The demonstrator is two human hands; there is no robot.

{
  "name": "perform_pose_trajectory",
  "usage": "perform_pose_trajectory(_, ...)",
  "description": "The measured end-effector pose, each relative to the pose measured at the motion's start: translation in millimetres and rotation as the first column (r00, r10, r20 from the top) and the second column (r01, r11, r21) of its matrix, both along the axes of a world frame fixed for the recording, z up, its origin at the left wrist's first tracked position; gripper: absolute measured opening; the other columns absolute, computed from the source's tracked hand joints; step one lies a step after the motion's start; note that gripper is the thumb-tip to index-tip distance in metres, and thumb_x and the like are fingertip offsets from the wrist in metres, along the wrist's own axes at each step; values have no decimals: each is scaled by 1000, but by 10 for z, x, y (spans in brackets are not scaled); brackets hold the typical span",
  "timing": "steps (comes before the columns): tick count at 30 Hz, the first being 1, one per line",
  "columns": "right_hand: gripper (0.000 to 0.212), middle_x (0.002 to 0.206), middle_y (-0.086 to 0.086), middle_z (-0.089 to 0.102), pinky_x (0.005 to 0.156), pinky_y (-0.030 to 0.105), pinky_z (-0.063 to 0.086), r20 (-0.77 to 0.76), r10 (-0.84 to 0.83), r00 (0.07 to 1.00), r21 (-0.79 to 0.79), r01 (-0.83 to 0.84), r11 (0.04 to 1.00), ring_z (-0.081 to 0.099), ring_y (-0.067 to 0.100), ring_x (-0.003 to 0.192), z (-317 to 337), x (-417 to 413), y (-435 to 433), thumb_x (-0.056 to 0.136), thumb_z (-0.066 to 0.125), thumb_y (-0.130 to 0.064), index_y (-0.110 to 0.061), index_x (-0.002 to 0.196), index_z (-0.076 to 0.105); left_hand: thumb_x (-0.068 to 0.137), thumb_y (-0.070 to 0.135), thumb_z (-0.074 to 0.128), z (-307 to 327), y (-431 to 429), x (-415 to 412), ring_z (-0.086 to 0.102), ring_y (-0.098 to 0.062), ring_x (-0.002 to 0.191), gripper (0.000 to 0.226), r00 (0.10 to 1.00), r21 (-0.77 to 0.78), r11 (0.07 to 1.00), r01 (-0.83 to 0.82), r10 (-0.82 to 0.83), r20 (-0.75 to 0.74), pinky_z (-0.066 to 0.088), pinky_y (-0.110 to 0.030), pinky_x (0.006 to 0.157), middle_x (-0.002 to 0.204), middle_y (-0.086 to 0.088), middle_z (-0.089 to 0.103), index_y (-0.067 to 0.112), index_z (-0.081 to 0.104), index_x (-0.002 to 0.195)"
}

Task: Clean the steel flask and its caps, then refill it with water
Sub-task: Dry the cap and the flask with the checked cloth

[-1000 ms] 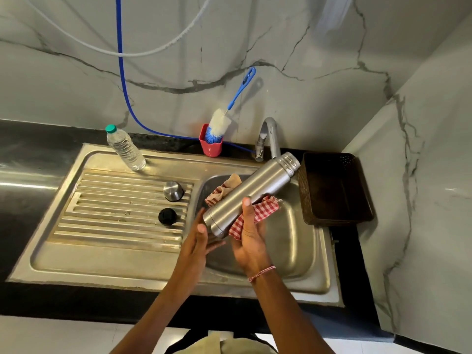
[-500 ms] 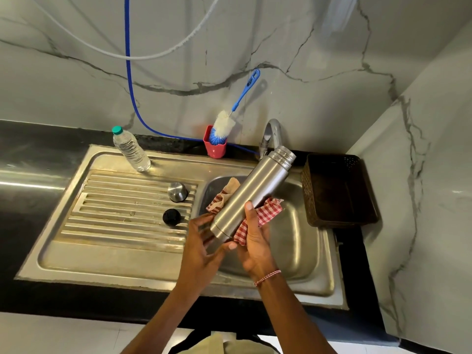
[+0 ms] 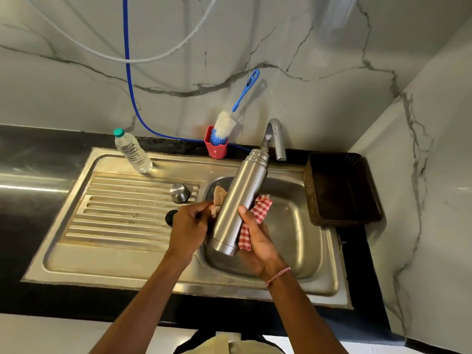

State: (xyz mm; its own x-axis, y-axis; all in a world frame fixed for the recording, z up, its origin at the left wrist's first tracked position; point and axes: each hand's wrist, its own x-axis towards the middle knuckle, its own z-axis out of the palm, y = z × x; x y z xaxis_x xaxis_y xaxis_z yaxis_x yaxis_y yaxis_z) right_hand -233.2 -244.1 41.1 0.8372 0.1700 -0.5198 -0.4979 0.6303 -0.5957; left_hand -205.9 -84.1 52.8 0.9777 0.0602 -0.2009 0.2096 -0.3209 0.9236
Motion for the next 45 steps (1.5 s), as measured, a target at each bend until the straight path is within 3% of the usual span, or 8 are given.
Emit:
perform_pose_trajectory(6,64,127,24,65,95,48,55,5,139,990,-14,-139,990,64,38,116,37,-20,-183,82,80,-37,-8,135,59,70,44,92,42,162,104,75,-13,79,26,989,99,984,-149,146,32,61,-40,74,80,9,77,28,77,84)
perform_pose_trajectory(16,71,85,12,76,67,33,61,-27,330,943,77,-328,942,74,24,72,190,-40,-207,19,102,-46,-13,80,83,96,49,53,606,-106,760,58,-38,131,66,913,-789,604,114,-377,-156,42,-50,113,130,-20,67,9,48,148)
perform_pose_trajectory(25,88,85,10,76,65,33,62,-30,389,921,-2,-390,921,75,22,75,99,34,-378,9,103,-45,-11,86,80,93,10,64,771,-217,993,70,-24,85,32,962,-619,783,53,-207,-179,57,-28,71,80,-7,67,2,68,124)
perform_pose_trajectory(29,92,117,5,71,106,49,48,68,590,804,-375,-528,762,66,25,112,121,139,-362,50,98,-44,-20,129,57,83,14,75,808,-205,1061,68,-24,72,18,964,-394,908,-140,34,-265,57,-32,68,79,-13,72,3,74,96)
perform_pose_trajectory(33,78,111,-3,73,99,50,53,91,544,834,-611,-384,692,70,19,104,117,126,-218,63,96,-33,-30,129,55,78,26,82,738,-199,1118,68,-20,68,30,928,-224,915,-336,280,-247,59,-36,70,95,-16,78,4,77,99)
perform_pose_trajectory(36,76,106,-1,74,88,37,56,127,560,819,-559,-407,723,71,19,98,115,121,-324,63,94,-31,-23,128,55,80,35,86,759,-111,1107,73,-19,83,45,972,-393,905,-162,77,-222,58,-35,78,97,-10,77,7,70,112)
perform_pose_trajectory(40,91,101,-3,76,82,20,55,137,520,843,-295,-466,834,70,10,92,138,97,-561,33,100,-41,-15,111,61,91,20,70,809,-34,1007,66,-34,119,38,937,-808,580,105,-329,-115,52,-41,102,95,-8,65,8,61,127)
perform_pose_trajectory(45,80,105,-5,76,85,22,54,132,521,843,-304,-466,831,70,11,100,75,124,-490,51,93,-32,-16,121,57,87,15,71,887,-220,1064,72,-15,79,10,985,-555,830,50,-133,-111,54,-25,67,92,-4,70,10,66,79)
